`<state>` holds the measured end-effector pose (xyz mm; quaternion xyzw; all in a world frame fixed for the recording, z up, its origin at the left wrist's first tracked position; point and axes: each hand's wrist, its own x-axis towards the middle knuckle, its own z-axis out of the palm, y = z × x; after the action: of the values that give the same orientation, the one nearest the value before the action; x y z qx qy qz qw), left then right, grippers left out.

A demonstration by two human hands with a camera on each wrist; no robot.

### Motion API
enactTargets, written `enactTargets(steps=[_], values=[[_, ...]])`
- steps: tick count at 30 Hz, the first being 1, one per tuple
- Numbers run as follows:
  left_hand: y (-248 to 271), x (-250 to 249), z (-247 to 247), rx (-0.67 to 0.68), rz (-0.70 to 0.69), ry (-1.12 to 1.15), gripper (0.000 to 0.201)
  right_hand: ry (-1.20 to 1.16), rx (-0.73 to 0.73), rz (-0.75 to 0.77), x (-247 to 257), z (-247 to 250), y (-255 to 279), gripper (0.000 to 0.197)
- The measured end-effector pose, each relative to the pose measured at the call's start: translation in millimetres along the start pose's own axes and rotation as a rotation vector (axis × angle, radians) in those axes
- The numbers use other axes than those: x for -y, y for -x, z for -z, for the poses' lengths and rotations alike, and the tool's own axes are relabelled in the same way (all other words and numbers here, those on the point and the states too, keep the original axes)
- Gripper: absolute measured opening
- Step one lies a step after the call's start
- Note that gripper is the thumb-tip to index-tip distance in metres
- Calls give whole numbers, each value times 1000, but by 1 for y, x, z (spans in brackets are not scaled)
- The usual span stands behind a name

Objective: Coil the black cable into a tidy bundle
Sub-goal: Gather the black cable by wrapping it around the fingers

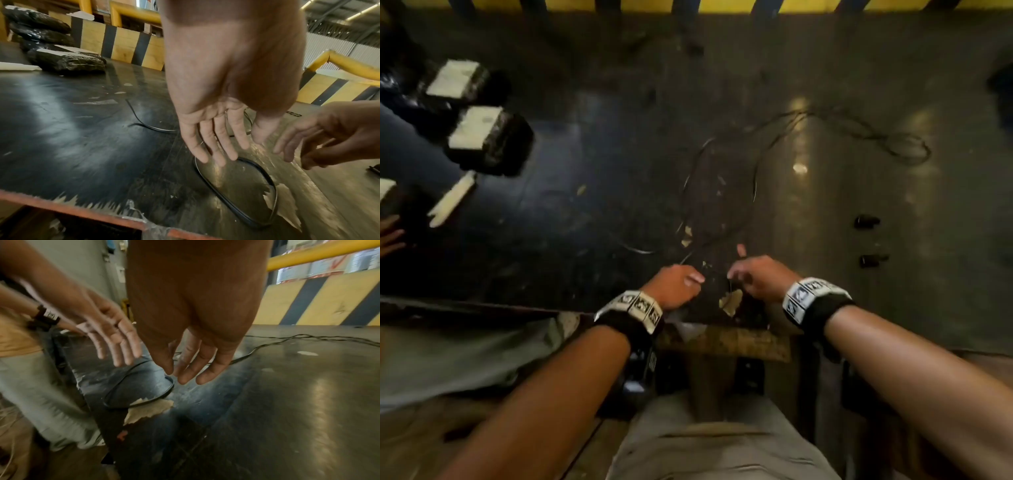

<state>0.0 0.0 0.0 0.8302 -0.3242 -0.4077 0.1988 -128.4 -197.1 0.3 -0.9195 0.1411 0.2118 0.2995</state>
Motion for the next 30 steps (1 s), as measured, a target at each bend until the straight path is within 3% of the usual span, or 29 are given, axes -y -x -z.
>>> enactTargets(steps=[2,4,7,11,14,17,21,24,26,30], values=[[-11,-5,1,-46,0,-19,29,13,12,-18,3,-5,-12,31],[-16,-9,5,-69,14,22,29,18,-3,-130,11,-10,-18,31],[-25,-6,1,-58,5,54,29,21,-19,-290,9,-31,-24,53],[-34,-6,2,-75,0,70,27,-19,-53,-333,10,-48,-26,31],[-36,-8,7,-13,-24,13,28,-143,-142,-230,15,-39,-25,18],[-36,-13,22,140,-41,-100,33,-207,-221,-6,20,-11,-26,11],[-27,-32,52,283,-55,108,39,-156,-283,189,26,37,-29,17],[-17,-43,71,314,-34,266,32,-47,-232,253,33,70,-29,26],[-12,-48,81,357,-39,321,32,67,-214,309,41,89,-28,24],[-4,-59,93,434,-56,399,38,49,-268,433,61,119,-26,25]])
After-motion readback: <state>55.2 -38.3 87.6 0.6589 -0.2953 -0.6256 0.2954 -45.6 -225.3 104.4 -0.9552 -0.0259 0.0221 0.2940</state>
